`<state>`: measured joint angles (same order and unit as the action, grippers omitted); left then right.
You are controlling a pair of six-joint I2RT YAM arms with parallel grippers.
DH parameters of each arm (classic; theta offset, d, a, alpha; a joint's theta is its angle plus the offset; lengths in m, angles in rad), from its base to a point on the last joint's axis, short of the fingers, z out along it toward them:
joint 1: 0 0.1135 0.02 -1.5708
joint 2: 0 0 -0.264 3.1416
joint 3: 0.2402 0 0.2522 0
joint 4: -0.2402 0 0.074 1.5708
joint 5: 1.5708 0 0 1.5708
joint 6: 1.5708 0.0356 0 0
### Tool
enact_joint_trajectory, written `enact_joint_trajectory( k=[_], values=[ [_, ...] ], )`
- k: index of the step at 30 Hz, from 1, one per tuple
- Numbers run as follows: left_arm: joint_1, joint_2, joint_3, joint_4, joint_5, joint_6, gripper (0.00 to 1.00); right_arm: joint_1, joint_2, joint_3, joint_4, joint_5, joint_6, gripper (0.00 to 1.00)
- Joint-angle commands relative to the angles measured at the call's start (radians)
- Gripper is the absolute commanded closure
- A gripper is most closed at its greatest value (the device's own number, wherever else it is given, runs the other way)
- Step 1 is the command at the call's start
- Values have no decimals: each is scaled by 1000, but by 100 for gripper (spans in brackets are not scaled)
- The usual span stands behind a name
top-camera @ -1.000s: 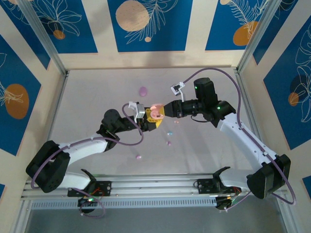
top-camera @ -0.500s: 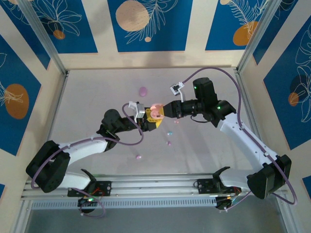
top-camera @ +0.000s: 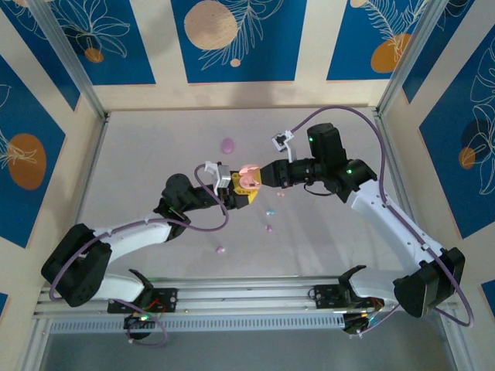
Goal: Insert the wireless bluetooth earbuds into the charging case
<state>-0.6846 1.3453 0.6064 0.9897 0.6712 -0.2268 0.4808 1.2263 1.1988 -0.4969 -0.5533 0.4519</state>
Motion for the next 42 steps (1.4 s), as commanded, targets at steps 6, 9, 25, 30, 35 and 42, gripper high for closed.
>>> enact_joint_trajectory(
  k=[6,9,25,30,35,42],
  values=[
    [-15,-28,21,73,25,43,76,-5,-39,28,-41,27,4,60],
    [-15,-35,13,61,15,64,76,-11,-68,21,-37,-14,-2,57],
    [-15,-102,-21,-23,-38,175,77,-251,-242,-194,-48,180,33,67],
    [-14,-114,-19,-26,-36,164,77,-319,-43,-179,-166,175,-14,69],
    [-14,-132,-14,-57,-36,172,77,-295,31,-192,-138,253,-24,67],
    [-15,-141,-14,-68,-46,180,77,-237,314,-75,-234,359,-143,66]
  ],
)
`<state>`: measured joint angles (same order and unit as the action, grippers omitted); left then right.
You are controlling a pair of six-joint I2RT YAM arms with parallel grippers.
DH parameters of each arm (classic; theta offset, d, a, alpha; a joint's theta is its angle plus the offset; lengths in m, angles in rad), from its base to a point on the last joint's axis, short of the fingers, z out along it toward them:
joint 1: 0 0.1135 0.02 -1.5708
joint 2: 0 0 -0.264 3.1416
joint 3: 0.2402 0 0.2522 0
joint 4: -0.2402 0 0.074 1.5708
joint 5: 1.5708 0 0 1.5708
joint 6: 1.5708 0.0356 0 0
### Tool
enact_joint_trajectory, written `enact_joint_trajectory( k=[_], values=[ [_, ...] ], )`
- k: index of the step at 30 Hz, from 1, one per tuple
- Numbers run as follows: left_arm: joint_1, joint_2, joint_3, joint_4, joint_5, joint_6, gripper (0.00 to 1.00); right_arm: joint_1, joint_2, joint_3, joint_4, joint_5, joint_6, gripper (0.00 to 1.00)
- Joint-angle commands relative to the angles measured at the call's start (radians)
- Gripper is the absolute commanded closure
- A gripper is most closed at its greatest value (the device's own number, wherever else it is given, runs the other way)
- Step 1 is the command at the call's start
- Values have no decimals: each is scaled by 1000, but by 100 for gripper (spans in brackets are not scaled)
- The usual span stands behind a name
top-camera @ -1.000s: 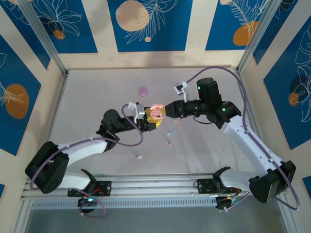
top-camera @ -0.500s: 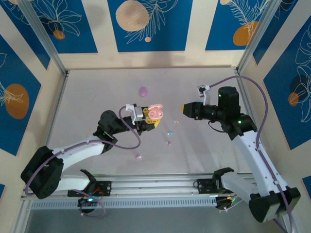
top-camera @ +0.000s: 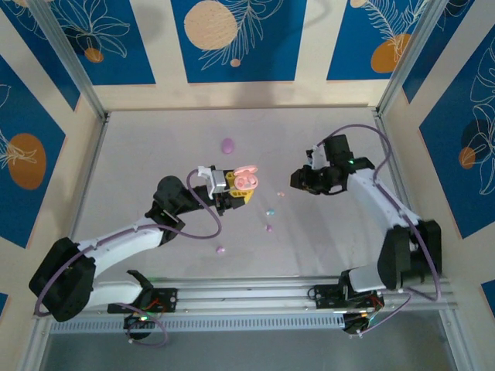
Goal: Insert the wireless bluetooth earbuds into the charging case
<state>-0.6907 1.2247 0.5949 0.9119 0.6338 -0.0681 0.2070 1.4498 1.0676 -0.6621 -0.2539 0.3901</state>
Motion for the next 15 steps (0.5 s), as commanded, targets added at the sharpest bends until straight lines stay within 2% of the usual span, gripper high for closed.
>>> enact_joint_trajectory(
  k=[1,3,9,12,15],
  values=[
    [-8,-22,-3,10,-9,20,77,48,126,75,-72,79,-92,65],
    [-9,-29,-5,8,-9,19,77,53,208,121,-83,121,-86,63],
    [-9,-68,-19,-27,-25,32,77,86,389,224,-100,147,-102,59],
    [-8,-73,-20,-37,-24,38,77,101,460,287,-129,216,-112,58],
    [-9,-73,-21,-38,-23,37,77,99,510,323,-135,226,-114,58]
  ],
)
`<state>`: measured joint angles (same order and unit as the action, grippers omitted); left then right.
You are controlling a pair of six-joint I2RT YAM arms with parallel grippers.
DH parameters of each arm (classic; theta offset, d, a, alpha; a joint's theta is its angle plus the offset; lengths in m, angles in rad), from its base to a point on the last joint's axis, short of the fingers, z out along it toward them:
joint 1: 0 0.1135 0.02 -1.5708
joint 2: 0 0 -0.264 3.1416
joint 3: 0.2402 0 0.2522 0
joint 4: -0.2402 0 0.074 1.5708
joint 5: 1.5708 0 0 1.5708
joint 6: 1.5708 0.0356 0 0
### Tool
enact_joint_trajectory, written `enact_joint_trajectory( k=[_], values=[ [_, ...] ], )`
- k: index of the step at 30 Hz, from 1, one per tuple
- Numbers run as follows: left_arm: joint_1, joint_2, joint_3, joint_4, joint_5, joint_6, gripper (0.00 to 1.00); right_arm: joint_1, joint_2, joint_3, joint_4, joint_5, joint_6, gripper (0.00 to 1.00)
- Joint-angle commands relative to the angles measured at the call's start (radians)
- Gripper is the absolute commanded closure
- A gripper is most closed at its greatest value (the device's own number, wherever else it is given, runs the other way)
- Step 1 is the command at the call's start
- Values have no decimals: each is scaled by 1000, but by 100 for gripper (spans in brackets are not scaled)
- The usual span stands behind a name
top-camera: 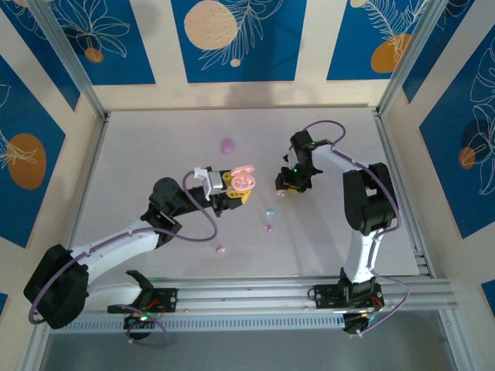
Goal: Insert the wireless bluetooth earbuds into the charging case
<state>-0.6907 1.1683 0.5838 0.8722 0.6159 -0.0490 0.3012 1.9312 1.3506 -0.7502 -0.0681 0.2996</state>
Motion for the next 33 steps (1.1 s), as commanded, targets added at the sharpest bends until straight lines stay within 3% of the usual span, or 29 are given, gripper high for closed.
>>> enact_joint_trajectory(
  k=[1,14,33],
  values=[
    [-8,-16,-11,2,-7,18,77,6,38,48,-47,38,-21,58],
    [-8,-27,-15,-13,-11,30,77,75,82,75,-125,183,-72,58],
    [-8,-30,-17,-21,-16,30,77,69,84,71,-124,373,-143,66]
  ],
)
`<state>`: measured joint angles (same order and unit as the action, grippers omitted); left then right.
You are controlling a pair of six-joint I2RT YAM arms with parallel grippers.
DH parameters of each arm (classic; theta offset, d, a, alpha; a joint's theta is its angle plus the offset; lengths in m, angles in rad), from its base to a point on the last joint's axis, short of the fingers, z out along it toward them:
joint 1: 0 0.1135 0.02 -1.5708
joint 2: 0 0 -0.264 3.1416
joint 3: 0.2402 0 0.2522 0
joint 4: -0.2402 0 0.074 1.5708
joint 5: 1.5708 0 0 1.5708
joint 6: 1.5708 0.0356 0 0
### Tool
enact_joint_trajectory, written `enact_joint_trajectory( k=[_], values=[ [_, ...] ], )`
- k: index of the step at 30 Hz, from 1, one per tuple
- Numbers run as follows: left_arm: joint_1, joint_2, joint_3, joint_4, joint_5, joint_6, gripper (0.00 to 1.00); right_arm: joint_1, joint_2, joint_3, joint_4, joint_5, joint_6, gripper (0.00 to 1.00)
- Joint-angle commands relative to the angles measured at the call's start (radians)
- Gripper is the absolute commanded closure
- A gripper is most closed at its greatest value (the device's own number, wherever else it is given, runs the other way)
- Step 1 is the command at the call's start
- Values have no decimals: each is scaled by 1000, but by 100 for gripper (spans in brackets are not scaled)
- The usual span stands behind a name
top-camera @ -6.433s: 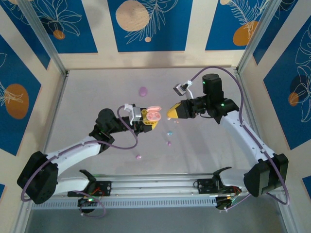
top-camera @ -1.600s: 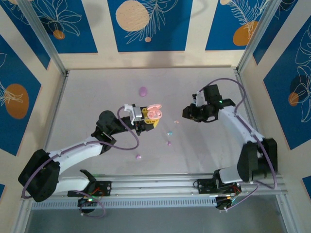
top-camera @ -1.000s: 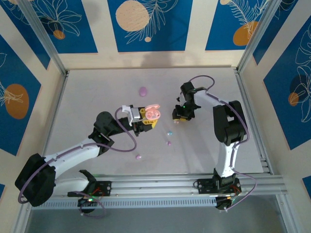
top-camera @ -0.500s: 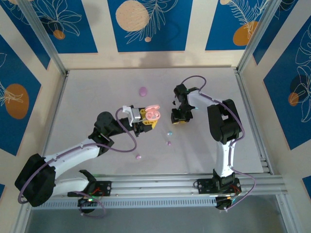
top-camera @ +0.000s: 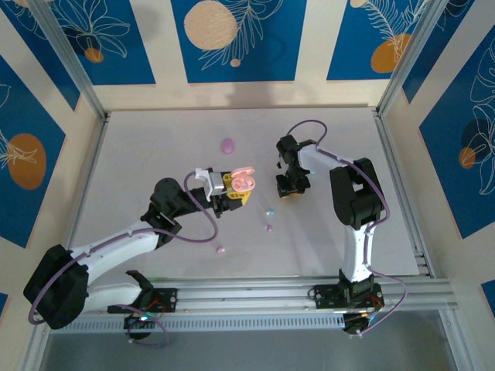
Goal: Insert the wireless bluetooth earbuds into the charging case
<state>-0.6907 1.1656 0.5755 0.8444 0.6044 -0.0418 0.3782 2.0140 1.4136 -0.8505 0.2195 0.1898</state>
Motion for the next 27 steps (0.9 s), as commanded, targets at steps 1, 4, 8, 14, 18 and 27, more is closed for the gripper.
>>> enact_joint_trajectory(
  k=[1,4,8,14,18,27],
  values=[
    [-9,-28,-8,6,-4,23,76,-10,-2,8,-24,94,-33,65],
    [-9,-29,-10,5,-8,26,77,-21,-10,0,-13,101,-33,66],
    [-9,-27,-12,7,-7,26,77,-40,-18,-1,18,102,-25,65],
    [-9,-30,-18,15,-10,23,77,-65,-19,17,60,78,3,66],
    [-9,-37,-24,13,-18,29,77,-76,-40,17,75,74,34,66],
    [-7,-39,-27,9,-19,42,76,-95,-110,-11,124,-64,123,68]
  ],
)
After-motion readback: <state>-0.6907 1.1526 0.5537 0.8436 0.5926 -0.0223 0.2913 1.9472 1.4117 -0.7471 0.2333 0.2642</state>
